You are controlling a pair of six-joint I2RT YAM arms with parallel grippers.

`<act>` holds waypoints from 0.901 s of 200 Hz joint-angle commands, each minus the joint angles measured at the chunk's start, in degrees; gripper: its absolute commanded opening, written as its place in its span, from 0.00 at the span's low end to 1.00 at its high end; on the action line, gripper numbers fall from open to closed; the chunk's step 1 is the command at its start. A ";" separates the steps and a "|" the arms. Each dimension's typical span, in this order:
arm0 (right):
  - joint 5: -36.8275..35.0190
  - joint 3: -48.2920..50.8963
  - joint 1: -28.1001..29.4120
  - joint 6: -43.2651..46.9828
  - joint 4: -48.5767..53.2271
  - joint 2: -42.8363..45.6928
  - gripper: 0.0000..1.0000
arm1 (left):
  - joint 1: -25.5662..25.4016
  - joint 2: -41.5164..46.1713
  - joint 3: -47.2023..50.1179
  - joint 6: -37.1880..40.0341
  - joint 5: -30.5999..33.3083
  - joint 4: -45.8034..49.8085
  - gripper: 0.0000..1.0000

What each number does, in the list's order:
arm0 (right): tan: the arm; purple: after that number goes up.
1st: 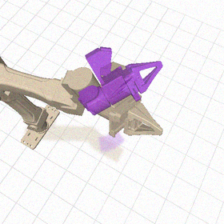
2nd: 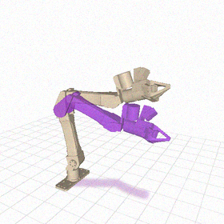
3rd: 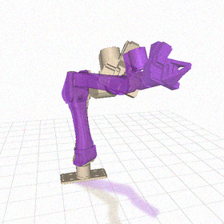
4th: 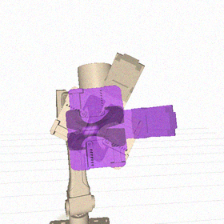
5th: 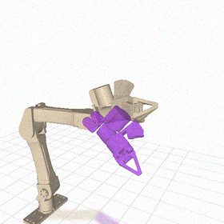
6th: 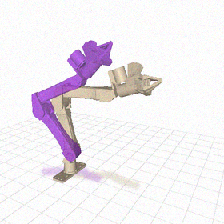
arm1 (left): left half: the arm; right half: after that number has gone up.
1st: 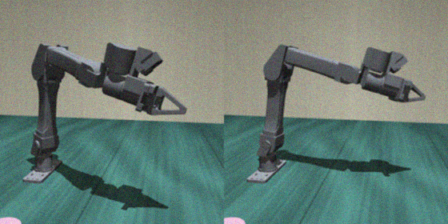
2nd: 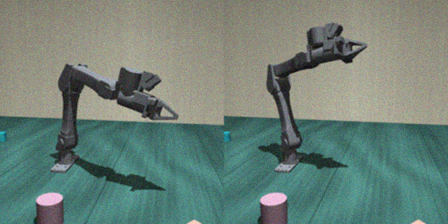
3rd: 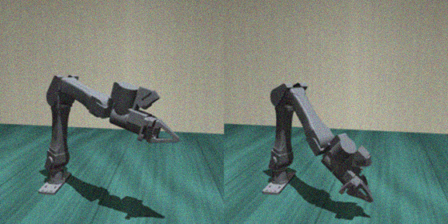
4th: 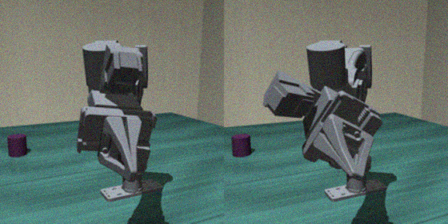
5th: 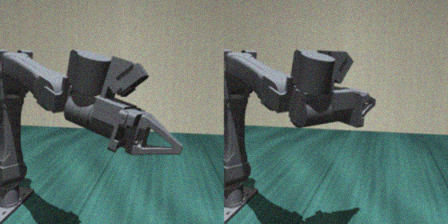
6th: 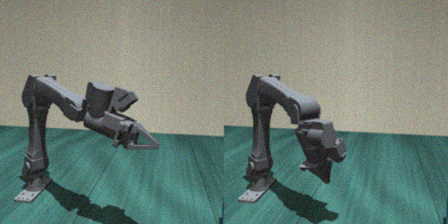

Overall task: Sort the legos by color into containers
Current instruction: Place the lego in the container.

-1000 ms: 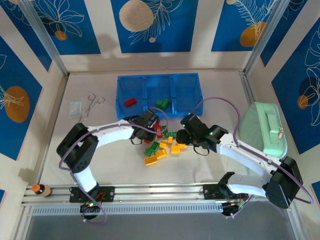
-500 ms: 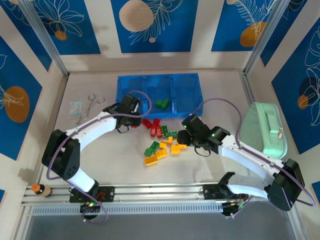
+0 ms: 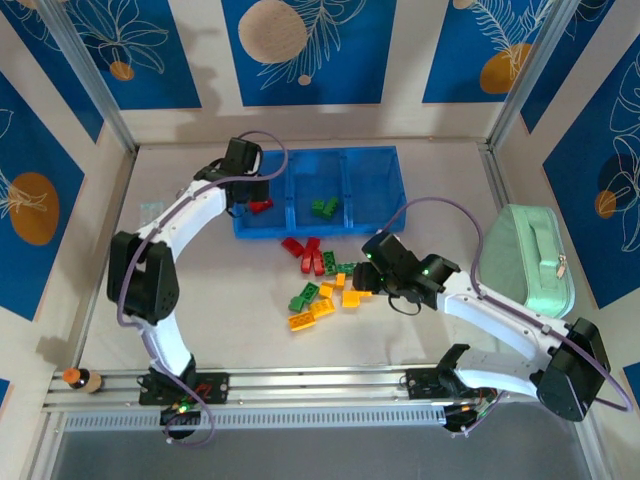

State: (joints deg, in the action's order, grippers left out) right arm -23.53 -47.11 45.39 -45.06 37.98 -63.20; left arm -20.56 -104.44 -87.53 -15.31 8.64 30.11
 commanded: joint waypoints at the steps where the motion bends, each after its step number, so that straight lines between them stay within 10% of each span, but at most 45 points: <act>1: -1.03 -1.03 0.25 -0.38 1.71 1.65 0.54 | 0.49 -3.48 -6.21 1.34 0.72 3.73 0.53; 78: -0.74 1.93 0.49 -1.32 0.74 3.48 0.54 | -5.00 3.70 -3.38 0.79 2.34 4.43 0.69; 180: 2.72 1.54 2.52 3.03 -2.79 -0.38 0.71 | -18.21 26.72 35.01 -9.85 -3.78 -6.24 0.71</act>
State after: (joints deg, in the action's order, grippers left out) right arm -23.22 -45.30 46.50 -44.66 37.30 -61.91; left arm -38.28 -82.94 -58.85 -20.73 7.29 26.74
